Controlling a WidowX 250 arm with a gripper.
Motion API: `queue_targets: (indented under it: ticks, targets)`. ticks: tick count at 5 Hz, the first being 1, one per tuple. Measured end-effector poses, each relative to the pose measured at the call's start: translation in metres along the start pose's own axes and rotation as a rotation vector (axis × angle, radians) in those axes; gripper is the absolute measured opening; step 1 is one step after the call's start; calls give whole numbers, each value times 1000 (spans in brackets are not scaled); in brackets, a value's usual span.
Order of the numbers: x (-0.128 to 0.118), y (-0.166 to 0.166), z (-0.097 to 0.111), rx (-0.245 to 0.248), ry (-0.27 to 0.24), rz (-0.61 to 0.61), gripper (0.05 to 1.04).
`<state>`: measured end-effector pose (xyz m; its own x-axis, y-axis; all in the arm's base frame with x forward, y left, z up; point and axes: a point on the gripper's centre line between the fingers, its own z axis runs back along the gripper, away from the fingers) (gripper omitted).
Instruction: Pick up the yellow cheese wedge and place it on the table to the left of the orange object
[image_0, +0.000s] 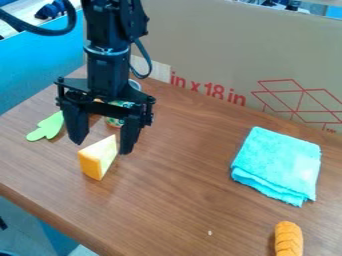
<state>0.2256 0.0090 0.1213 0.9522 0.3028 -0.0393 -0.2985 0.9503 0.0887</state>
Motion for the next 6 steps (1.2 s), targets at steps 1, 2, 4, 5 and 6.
queue_targets:
  ticks: [1,2,4,5,6]
  targets:
    - [-1,1,-5,4,22,-1,1001]
    - [7,15,-4,-87,35,-71,1001]
    - [25,37,-4,-62,6,-171,1001]
    - [33,40,-7,-38,-44,-218,1001]
    - [41,39,-18,-30,-121,-292,1001]
